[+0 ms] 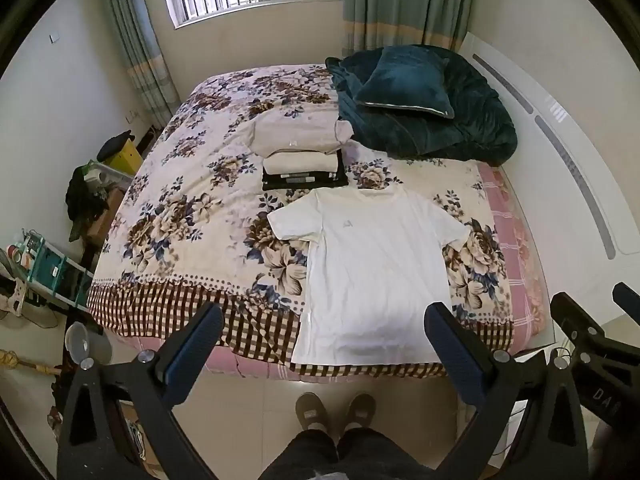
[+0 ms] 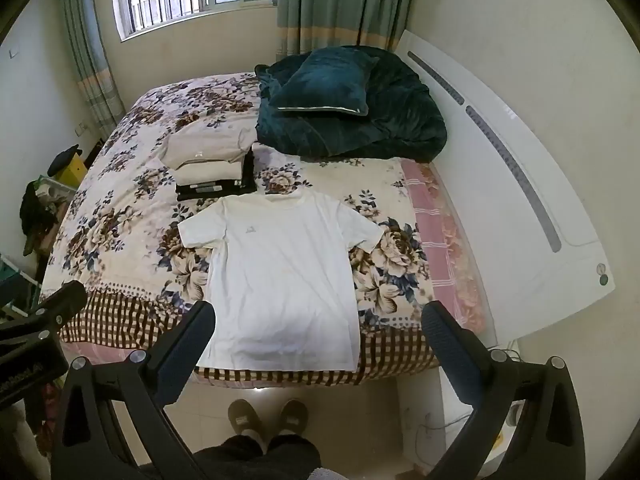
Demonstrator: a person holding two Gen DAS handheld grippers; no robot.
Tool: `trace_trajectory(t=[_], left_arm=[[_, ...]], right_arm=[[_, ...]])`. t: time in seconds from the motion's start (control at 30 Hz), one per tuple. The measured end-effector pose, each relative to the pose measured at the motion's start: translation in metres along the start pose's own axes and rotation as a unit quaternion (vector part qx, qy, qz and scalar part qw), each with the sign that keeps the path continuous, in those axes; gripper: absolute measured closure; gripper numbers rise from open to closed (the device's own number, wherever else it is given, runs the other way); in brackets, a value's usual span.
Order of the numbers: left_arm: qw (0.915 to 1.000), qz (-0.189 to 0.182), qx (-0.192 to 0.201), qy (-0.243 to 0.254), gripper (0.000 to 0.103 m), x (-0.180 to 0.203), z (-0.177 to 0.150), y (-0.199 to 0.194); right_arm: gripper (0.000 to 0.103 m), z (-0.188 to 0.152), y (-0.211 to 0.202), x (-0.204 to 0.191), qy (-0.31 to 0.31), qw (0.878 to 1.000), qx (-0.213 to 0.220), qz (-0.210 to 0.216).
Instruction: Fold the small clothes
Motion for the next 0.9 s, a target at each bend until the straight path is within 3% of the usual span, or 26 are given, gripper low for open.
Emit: trace_trajectory(t=[0.9], left_arm=[[1.0, 0.007, 0.004, 0.001, 0.0, 0.004, 0.012, -0.004]], right_arm=[[0.0, -0.001, -0.008, 0.001, -0.006, 1.0, 0.002, 0.008]])
Point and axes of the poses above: each gripper's, at about its wrist camera, not at the fingertips, and y roughly the way its jaws point, x to its right, z to its top, the point moved 6 cm from there along y, roughly the way its jaws point, and after that the axes turned 3 degrees about x, right-handed, at the moved point
